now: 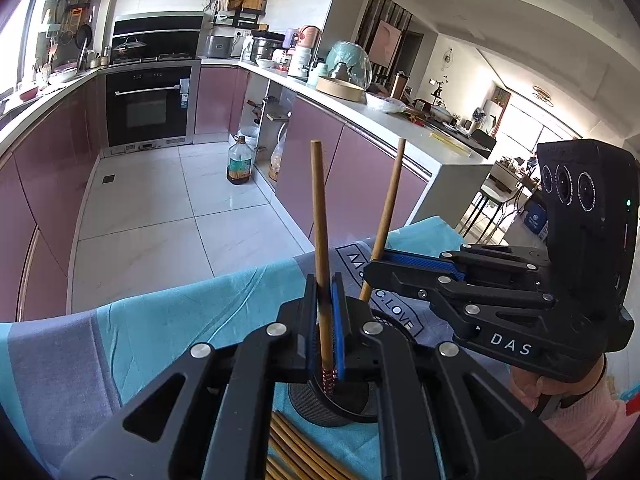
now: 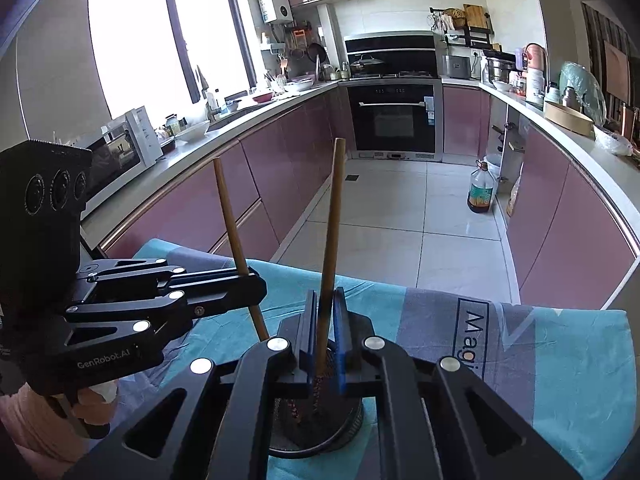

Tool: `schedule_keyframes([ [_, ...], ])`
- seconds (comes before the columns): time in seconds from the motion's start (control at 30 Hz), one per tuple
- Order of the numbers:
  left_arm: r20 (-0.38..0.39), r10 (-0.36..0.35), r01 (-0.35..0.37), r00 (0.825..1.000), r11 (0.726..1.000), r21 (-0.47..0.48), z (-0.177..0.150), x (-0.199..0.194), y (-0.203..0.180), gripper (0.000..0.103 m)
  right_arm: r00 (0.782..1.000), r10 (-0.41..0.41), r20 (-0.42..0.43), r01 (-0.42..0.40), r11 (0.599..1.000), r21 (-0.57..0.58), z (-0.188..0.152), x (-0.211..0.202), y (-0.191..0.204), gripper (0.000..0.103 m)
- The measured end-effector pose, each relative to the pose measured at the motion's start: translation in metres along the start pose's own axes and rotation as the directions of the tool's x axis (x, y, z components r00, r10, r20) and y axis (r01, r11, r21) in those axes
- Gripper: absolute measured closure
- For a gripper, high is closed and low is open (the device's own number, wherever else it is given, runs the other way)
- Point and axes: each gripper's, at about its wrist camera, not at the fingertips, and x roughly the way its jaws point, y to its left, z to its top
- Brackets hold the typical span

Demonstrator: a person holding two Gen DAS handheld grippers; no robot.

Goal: Organize utensils
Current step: 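Lower the left chopstick into the mesh cup and open while the right gripper releases its own, then move both open grippers back over the remaining chopsticks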

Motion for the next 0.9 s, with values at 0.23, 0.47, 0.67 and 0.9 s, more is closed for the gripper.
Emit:
schedule_keyframes([
  [0.23,0.007,0.023,-0.023,1.0,1.0,-0.016,-0.001,0.007,0.006,0.095,1.0,-0.011,0.018,0.011,1.0,0.019,0.002,0.003,-0.002,0.088],
  [0.47,0.058,0.057,-0.056,0.997,0.998,-0.013,-0.008,-0.008,0.007,0.087,0.998,-0.035,0.047,0.034,0.999,0.036,0.0,-0.002,-0.007,0.078],
  [0.67,0.122,0.103,-0.1,0.987,0.995,-0.03,-0.025,-0.04,0.016,0.073,0.993,-0.078,0.091,0.074,0.996,0.043,-0.007,-0.019,-0.009,0.059],
  [0.9,0.143,0.177,-0.175,0.974,0.984,-0.024,-0.055,-0.074,0.024,0.062,0.984,-0.041,0.171,0.037,0.999,0.021,-0.028,-0.06,0.0,0.059],
])
